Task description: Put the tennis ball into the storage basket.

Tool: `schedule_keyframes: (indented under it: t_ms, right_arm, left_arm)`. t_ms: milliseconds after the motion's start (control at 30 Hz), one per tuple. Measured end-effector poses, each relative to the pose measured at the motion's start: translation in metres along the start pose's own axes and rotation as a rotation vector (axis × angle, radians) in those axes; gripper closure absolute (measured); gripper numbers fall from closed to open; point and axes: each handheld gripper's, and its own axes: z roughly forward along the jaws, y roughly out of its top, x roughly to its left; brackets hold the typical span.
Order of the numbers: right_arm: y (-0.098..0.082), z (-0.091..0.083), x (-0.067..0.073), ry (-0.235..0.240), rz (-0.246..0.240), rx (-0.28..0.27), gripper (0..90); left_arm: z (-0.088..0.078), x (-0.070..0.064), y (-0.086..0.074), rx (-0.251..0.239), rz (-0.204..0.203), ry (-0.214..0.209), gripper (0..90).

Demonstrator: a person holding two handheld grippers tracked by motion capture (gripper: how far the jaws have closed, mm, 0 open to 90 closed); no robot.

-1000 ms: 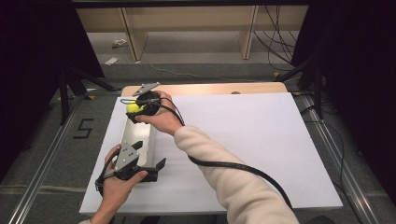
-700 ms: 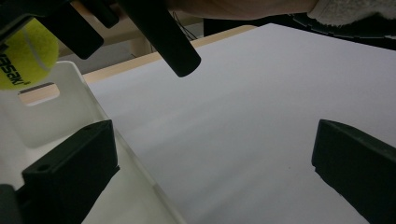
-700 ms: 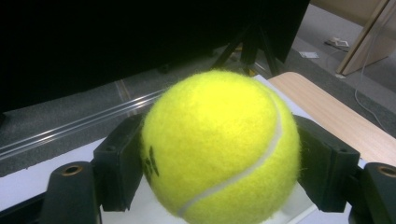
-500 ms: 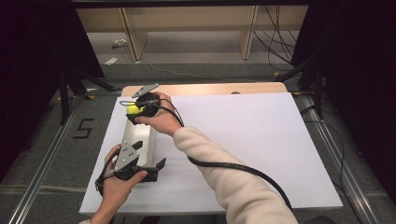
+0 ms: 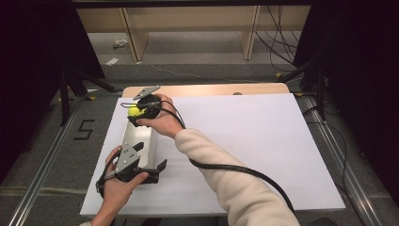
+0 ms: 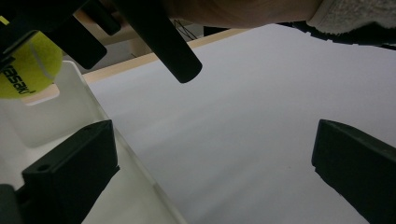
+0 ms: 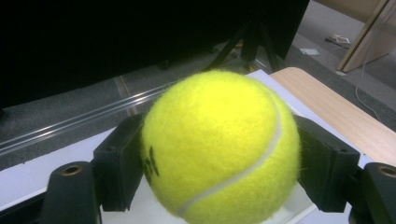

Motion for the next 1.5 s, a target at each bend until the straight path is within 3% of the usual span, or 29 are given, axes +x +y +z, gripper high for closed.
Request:
schedule_keyframes:
  t_ms: [1500]
  right_arm:
    - [-0.011, 0.009, 0.002, 0.015, 0.011, 0.041, 26.1]
  left_arm:
    - [0.0, 0.0, 0.0, 0.002, 0.001, 0.001, 0.0]
